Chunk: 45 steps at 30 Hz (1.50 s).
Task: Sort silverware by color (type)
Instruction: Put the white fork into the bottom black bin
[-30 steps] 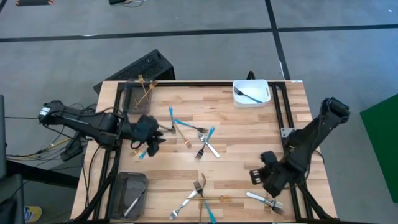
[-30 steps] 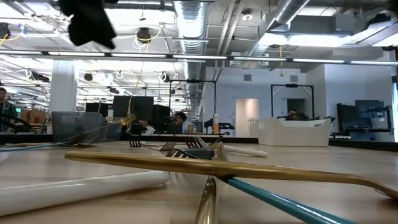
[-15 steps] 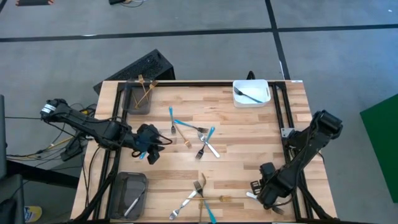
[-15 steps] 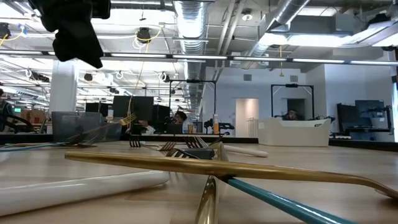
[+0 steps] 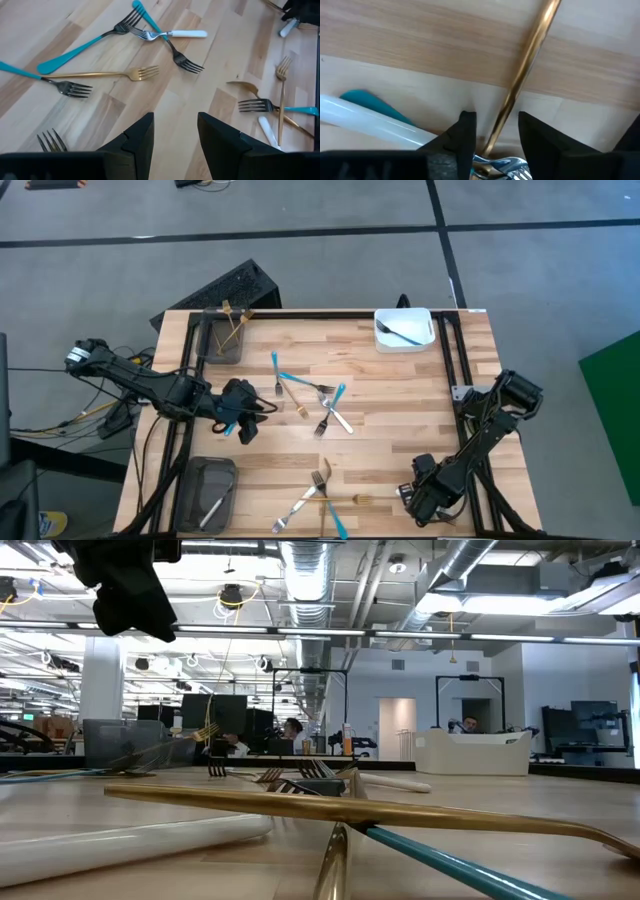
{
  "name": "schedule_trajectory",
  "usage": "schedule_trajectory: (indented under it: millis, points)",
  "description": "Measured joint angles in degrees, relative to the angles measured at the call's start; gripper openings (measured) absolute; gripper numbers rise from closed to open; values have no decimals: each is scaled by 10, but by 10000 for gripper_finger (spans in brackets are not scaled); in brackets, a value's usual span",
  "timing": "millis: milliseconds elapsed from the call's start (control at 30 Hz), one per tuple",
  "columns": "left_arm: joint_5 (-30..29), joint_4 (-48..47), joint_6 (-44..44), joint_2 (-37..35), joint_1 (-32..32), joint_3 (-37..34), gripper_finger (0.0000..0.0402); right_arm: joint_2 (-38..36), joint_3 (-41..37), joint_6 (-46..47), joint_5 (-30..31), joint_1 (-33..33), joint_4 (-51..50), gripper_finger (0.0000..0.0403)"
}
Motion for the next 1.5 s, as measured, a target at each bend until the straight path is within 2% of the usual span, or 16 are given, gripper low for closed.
schedule_trajectory:
  millis: [133,300,400,600,733,1033,1267,1500]
  points:
    - [0,0,0,0,0,0,139,-16,-2,-1,7,-7,-20,149]
    - [-7,0,8,0,1,0,139,-52,20,-30,72,-3,-65,150]
    - [-16,1,21,0,2,0,139,-55,30,-105,99,3,-63,154]
    - [-20,0,33,0,8,0,139,-20,45,-291,100,18,-7,152]
    - [-12,-1,33,0,8,0,139,13,47,-355,94,26,48,150]
    - [1,-4,46,0,8,0,139,45,50,-353,89,27,53,141]
    - [-6,-3,61,0,10,0,139,40,53,-344,89,8,41,99]
    - [-6,-2,61,0,24,0,139,45,101,-347,126,-33,-55,81]
